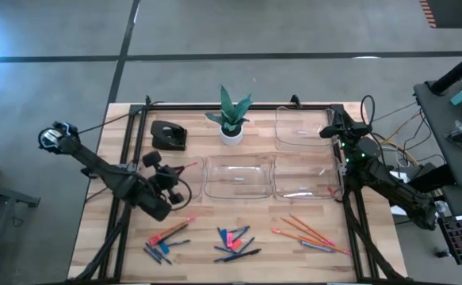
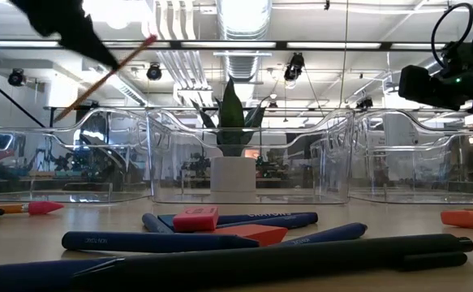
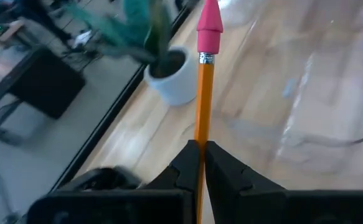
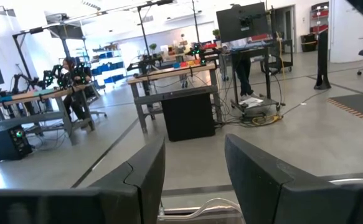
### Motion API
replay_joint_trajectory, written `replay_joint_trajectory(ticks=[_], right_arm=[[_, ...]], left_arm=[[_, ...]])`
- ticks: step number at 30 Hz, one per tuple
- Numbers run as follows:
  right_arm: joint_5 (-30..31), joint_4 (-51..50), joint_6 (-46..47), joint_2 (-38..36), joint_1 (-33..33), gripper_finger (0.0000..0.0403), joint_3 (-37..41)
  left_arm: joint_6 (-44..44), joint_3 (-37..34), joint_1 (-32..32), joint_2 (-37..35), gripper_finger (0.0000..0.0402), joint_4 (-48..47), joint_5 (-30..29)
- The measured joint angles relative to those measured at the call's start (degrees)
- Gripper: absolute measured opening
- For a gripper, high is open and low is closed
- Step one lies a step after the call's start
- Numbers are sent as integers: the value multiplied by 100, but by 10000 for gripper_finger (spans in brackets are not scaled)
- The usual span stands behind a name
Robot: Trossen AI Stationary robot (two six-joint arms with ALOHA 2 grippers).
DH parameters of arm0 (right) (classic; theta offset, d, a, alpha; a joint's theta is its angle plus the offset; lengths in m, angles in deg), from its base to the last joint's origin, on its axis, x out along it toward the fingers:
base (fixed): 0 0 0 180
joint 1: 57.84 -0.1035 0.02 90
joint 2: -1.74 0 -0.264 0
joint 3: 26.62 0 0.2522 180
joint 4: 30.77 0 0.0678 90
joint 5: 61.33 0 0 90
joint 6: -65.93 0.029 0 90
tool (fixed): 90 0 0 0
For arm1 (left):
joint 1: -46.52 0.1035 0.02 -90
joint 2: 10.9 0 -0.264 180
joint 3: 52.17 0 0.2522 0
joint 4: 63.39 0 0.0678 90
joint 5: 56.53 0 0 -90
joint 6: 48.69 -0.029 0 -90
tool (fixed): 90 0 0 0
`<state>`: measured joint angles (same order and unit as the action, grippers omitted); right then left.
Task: Sort crayons/erasers/pens/pencils in bins
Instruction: Put the orange pencil into the middle left transparent bin, then put the orange pencil into the bottom left transparent bin
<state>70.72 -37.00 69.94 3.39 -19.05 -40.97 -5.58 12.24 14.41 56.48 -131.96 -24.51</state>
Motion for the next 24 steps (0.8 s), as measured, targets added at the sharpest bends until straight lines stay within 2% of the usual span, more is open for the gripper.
replay_joint_trajectory(ticks=[2, 8, 15, 20, 24], right_arm=[[0, 0, 0, 0, 0, 157, 0], [0, 0, -7, 0, 0, 157, 1], [0, 4, -201, 0, 0, 157, 0], [-2, 4, 66, 0, -1, 157, 2], [-2, 69, 855, 0, 0, 157, -1]], left_arm=[[4, -260, 146, -44, 5, 33, 113], [432, -931, 560, -79, 5, 34, 929], [455, -1304, 819, -70, 5, 53, 1760], [445, -1436, 919, -79, 5, 35, 2112], [217, -1429, 1003, -79, 5, 44, 2358]])
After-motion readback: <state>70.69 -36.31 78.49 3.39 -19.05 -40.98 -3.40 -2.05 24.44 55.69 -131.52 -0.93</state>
